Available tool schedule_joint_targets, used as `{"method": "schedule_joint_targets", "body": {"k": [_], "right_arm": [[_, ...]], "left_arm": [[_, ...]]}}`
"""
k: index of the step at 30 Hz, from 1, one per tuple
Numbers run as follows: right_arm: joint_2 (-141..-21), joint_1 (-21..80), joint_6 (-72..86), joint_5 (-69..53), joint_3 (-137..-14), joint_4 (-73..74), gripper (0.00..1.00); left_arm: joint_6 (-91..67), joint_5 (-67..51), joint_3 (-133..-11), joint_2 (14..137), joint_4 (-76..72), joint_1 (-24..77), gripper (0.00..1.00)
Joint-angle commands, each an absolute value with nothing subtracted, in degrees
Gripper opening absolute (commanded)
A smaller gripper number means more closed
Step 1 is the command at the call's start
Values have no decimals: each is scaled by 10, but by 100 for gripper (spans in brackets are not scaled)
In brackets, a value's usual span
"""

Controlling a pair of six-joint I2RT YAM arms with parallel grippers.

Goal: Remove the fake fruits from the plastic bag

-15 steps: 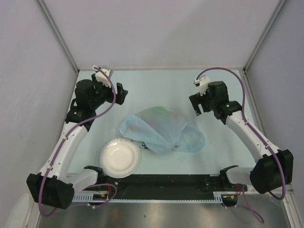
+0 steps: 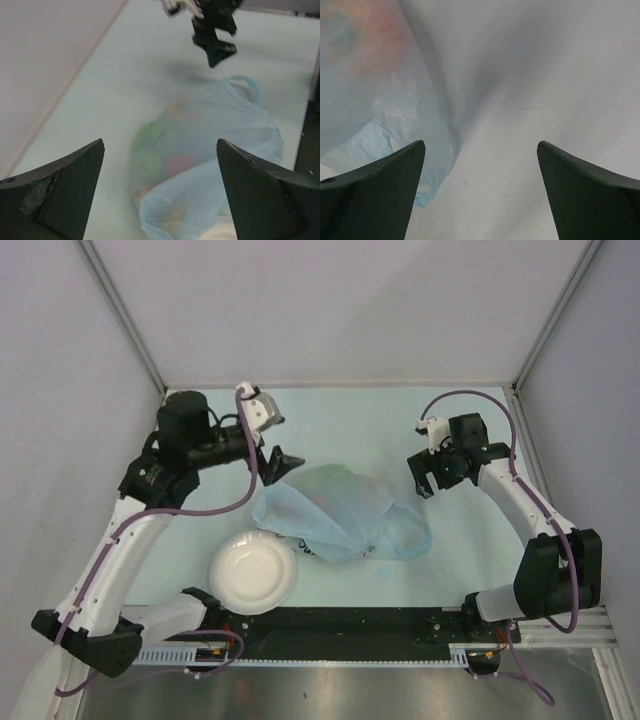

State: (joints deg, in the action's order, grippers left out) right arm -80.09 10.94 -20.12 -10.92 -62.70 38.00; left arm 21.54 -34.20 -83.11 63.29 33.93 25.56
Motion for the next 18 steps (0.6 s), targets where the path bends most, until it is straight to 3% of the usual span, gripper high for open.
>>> {"method": "schedule_joint_targets", "body": {"k": [1,10,14,18], "right_arm": [[-810,94,-215,-175,-646,426,100],[-792,105,-236,-232,-604,505,100],[-806,115,-215,-213,-584,470,100],[-821,121,-186,-208,-572,448,97]], "left_arm": [[238,-380,-763,635,389,290,100],[233,-297,-691,679,317,377,100],[207,-264,-578,575,266,388,98],[284,-233,-444,448,241,446,93]]}}
